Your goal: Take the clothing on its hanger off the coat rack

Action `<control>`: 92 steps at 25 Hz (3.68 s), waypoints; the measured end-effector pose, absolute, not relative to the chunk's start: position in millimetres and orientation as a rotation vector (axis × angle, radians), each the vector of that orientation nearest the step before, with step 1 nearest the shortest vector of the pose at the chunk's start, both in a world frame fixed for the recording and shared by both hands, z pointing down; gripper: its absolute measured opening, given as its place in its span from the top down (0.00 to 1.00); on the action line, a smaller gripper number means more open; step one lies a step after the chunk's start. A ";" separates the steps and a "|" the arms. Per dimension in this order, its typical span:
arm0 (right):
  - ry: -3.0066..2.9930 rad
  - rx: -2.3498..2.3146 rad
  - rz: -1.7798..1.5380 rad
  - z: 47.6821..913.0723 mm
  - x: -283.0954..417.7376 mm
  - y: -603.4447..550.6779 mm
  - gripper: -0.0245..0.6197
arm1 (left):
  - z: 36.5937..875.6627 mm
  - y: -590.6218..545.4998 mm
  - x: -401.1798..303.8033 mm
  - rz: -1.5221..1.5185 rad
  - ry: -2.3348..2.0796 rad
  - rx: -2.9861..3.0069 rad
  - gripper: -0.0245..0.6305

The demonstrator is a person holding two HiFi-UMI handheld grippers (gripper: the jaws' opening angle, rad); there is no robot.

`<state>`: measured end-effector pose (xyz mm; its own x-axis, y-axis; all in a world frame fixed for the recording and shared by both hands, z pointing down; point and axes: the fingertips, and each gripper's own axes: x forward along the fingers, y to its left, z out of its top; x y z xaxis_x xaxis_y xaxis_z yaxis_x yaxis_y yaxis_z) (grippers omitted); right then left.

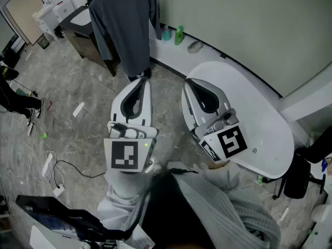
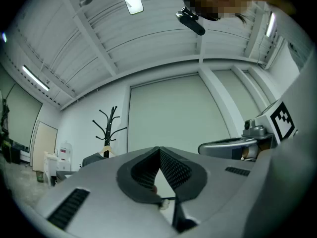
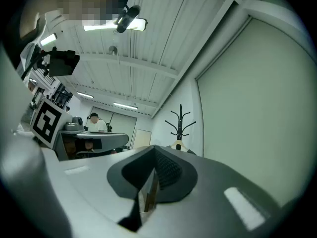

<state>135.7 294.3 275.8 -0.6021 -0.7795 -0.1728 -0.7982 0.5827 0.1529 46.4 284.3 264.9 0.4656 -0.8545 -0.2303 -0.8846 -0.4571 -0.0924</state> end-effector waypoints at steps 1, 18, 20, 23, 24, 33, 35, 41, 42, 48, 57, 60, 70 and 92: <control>2.720 -1.355 0.328 276.3 136.8 294.0 0.96 | 265.0 284.2 47.1 0.220 1.516 -2.510 0.96; 2.749 -1.306 0.333 285.2 145.3 299.0 0.96 | 278.6 293.7 34.0 0.168 1.673 -2.408 0.96; 2.767 -1.298 0.329 290.9 148.5 295.5 0.96 | 283.6 291.4 30.0 0.188 1.716 -2.390 0.96; 2.794 -1.277 0.322 299.2 143.4 291.8 0.96 | 292.3 291.2 20.4 0.170 1.764 -2.392 0.96; 2.801 -1.266 0.315 301.5 138.7 288.3 0.96 | 293.6 289.3 14.9 0.162 1.780 -2.387 0.96; 2.832 -1.217 0.331 320.4 89.2 198.5 0.96 | 311.3 198.8 -28.7 0.119 1.794 -2.369 0.96; 2.813 -1.228 0.334 317.0 74.5 166.7 0.96 | 307.7 167.3 -45.0 0.102 1.779 -2.364 0.96; 2.750 -1.316 0.383 293.1 28.3 69.4 0.96 | 283.2 70.7 -96.4 0.090 1.697 -2.374 0.96; 2.740 -1.333 0.386 291.0 20.8 54.9 0.96 | 279.9 56.2 -104.7 0.089 1.682 -2.377 0.96; 2.728 -1.401 0.385 294.8 -12.7 -19.5 0.96 | 280.1 -27.0 -142.1 0.089 1.646 -2.407 0.96; 2.707 -1.439 0.398 307.6 -22.9 -168.6 0.96 | 299.4 -166.4 -162.6 0.034 1.631 -2.401 0.96; 2.679 -1.439 0.435 295.1 -17.1 -226.3 0.96 | 284.7 -218.8 -162.9 0.024 1.615 -2.360 0.96; 2.695 -1.384 0.540 259.3 -1.7 -372.0 0.90 | 234.3 -360.5 -166.3 -0.034 1.646 -2.193 0.95; 3.000 -1.427 0.851 263.7 -50.1 -510.7 0.65 | 258.9 -487.4 -179.4 -0.678 1.486 -2.016 0.61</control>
<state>-50.1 -510.7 263.7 -0.6195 -0.7837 0.0462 -0.6428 0.5401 0.5432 -179.4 -487.4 258.9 0.2652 -0.9610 0.0787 -0.6892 -0.2460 -0.6815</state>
